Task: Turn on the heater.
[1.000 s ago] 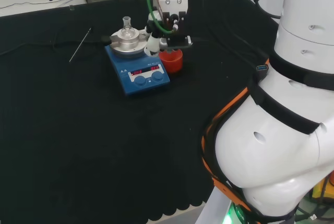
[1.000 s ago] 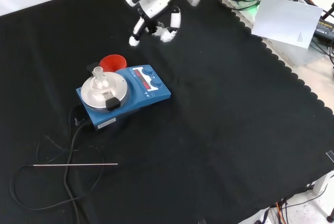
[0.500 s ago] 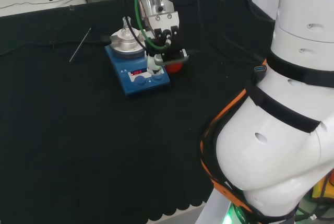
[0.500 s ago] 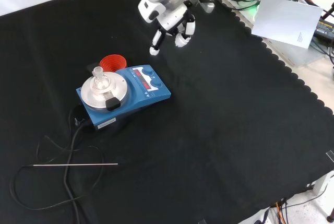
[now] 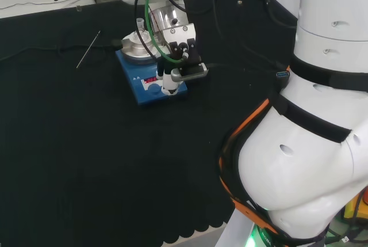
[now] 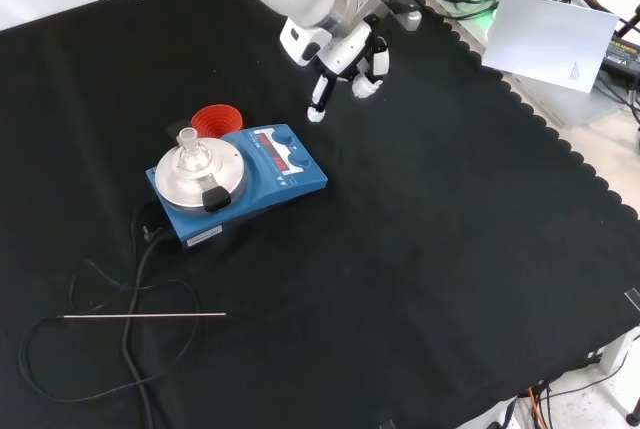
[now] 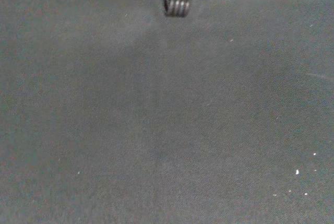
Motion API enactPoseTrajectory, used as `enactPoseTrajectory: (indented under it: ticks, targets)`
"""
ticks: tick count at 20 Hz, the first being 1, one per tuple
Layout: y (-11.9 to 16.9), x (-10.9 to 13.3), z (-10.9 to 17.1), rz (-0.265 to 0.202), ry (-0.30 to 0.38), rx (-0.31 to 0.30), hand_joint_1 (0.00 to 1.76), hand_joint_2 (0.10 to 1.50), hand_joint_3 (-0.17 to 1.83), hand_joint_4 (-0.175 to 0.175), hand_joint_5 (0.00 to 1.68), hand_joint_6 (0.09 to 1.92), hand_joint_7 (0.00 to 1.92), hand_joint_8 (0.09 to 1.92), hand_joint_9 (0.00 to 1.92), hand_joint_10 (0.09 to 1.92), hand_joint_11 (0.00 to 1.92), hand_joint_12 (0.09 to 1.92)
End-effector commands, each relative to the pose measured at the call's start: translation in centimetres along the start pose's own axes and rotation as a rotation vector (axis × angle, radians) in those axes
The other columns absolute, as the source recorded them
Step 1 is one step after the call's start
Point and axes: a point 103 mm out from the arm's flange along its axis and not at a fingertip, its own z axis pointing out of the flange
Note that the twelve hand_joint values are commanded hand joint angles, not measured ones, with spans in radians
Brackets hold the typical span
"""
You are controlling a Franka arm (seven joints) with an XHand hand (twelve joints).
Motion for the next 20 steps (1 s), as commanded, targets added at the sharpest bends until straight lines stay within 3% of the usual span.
enactPoseTrajectory:
  ticks: [1, 8, 20]
  targets:
    - [0.5, 0.4, 0.2, -0.029, -0.001, 0.013, 1.45, 0.71, 0.94, -0.058, 0.37, 0.09, 1.82, 1.4, 1.92, 1.36, 1.85, 1.36]
    - [1.6, 0.6, 0.0, -0.055, -0.02, 0.032, 1.45, 0.71, 0.95, -0.054, 0.37, 0.09, 1.81, 1.4, 1.92, 1.36, 1.85, 1.36]
    - [3.8, 0.7, -0.4, -0.061, -0.04, 0.055, 1.45, 0.71, 0.96, -0.05, 0.37, 0.09, 1.81, 1.41, 1.92, 1.36, 1.86, 1.36]
